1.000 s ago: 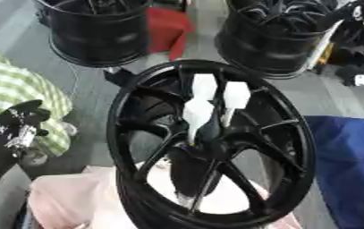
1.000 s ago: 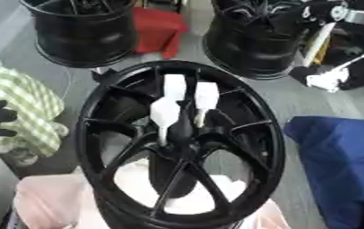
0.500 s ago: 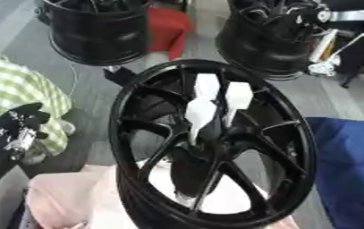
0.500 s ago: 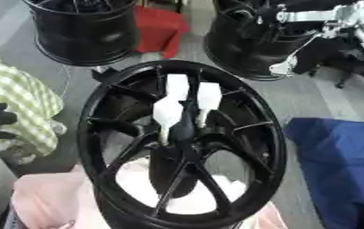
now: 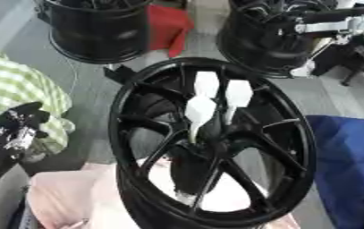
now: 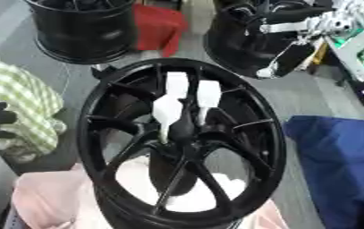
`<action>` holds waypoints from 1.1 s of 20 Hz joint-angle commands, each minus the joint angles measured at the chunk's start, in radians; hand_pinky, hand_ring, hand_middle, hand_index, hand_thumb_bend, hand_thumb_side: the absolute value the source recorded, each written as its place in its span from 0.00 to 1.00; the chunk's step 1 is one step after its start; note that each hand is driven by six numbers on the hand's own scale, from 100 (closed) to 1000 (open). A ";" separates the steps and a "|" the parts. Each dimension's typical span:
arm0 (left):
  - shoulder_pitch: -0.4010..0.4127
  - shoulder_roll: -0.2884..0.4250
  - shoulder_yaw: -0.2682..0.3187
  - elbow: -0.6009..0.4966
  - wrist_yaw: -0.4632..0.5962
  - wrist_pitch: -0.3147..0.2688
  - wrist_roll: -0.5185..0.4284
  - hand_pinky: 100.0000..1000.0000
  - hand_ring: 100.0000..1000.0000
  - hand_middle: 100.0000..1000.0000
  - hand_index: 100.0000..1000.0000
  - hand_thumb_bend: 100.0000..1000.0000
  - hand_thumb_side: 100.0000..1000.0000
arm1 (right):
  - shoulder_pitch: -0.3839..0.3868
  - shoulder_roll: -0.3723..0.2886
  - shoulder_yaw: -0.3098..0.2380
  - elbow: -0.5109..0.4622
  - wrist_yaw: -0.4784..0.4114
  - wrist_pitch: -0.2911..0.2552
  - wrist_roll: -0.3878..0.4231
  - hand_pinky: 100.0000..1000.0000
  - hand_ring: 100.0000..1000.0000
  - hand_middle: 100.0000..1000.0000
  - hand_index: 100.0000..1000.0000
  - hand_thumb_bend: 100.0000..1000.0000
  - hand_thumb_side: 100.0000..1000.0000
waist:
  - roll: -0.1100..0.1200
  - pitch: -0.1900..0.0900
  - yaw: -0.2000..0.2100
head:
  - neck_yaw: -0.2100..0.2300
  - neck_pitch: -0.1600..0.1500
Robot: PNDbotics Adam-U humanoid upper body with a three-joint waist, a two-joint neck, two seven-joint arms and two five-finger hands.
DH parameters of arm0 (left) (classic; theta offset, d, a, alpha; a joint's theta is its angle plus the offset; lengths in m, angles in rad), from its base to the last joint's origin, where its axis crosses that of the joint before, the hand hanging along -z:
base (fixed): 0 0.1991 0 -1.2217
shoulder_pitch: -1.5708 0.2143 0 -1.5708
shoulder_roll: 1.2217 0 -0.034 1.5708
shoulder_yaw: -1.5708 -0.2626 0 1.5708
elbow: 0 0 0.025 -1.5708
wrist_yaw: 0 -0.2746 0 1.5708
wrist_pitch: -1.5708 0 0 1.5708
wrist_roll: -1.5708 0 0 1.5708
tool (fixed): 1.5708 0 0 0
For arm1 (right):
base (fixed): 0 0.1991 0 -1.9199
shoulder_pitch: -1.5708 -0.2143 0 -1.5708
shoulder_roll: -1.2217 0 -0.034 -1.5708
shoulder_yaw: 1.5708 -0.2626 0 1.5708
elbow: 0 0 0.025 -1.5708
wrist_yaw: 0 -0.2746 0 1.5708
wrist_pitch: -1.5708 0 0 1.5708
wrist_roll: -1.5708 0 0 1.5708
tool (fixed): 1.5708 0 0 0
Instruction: Pull the pin out of the wheel hub.
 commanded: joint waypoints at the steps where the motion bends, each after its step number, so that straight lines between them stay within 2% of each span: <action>1: -0.006 0.012 -0.004 -0.014 -0.003 -0.001 -0.004 0.68 0.81 0.68 0.86 0.00 0.55 | -0.037 0.013 -0.014 0.030 0.032 -0.006 0.023 0.81 0.90 0.94 0.97 0.15 0.27 | 0.007 -0.017 -0.001 | -0.007 0.002; 13: -0.007 0.009 -0.006 -0.014 -0.002 -0.001 -0.008 0.68 0.81 0.69 0.86 0.00 0.56 | -0.062 0.076 -0.011 0.094 0.059 -0.025 0.046 0.80 0.90 0.95 0.97 0.15 0.29 | 0.009 -0.017 0.003 | -0.009 0.002; 18: -0.008 0.009 -0.005 -0.014 -0.002 0.000 -0.007 0.68 0.81 0.69 0.86 0.00 0.56 | -0.061 0.075 0.002 0.068 0.031 -0.029 0.061 0.79 0.89 0.94 0.96 0.15 0.31 | 0.008 -0.017 0.003 | -0.007 0.001; 19: -0.008 0.009 -0.005 -0.014 -0.002 0.000 -0.007 0.68 0.81 0.69 0.86 0.00 0.56 | -0.060 0.073 0.006 0.058 0.021 -0.029 0.064 0.79 0.89 0.94 0.96 0.20 0.34 | 0.008 -0.017 0.003 | -0.006 0.001; 20: -0.008 0.009 -0.006 -0.014 -0.002 0.000 -0.008 0.68 0.81 0.69 0.86 0.00 0.56 | -0.058 0.072 0.011 0.046 0.009 -0.029 0.068 0.79 0.89 0.94 0.96 0.15 0.31 | 0.008 -0.017 0.002 | -0.006 0.001; 22: -0.008 0.009 -0.006 -0.015 -0.002 0.000 -0.009 0.68 0.81 0.69 0.86 0.00 0.56 | -0.055 0.067 0.022 0.019 -0.016 -0.026 0.076 0.79 0.89 0.94 0.95 0.15 0.31 | 0.007 -0.018 0.002 | -0.005 0.001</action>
